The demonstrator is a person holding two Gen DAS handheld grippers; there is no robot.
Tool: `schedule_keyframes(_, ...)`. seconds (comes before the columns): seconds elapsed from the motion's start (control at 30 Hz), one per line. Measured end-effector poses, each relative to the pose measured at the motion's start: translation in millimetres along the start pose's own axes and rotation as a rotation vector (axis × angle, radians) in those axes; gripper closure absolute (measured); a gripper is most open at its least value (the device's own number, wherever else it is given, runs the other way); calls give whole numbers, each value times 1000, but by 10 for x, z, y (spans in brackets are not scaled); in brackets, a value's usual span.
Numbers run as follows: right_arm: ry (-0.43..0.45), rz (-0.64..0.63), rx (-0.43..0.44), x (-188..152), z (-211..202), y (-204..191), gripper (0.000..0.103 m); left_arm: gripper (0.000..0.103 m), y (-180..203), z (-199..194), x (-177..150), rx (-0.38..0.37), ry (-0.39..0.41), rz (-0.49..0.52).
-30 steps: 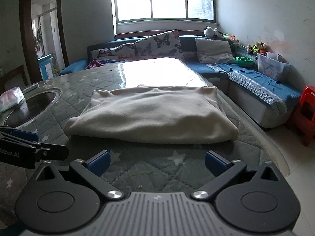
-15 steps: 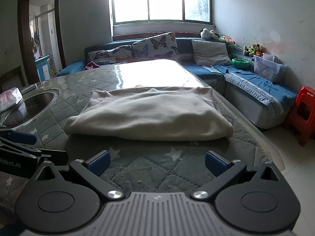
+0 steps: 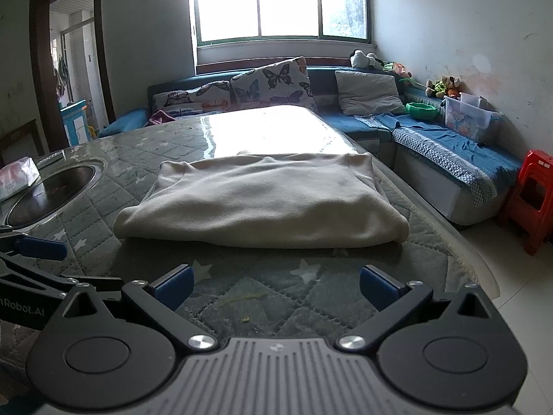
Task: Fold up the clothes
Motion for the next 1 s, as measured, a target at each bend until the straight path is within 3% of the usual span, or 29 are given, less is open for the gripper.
schedule_keyframes(1.0,-9,16,-4,12,66,32,0,0,35,82,34,1,-13,20)
Point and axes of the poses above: each gripper's, at about its wrist camera, not at the fingertips, and z roughly the way its jaws point, y to its right, x to its top, the point moved 8 cm from there along z, roughly the way its jaws point, and after that the axes turned 5 degrees about y, right-handed, at the moved point
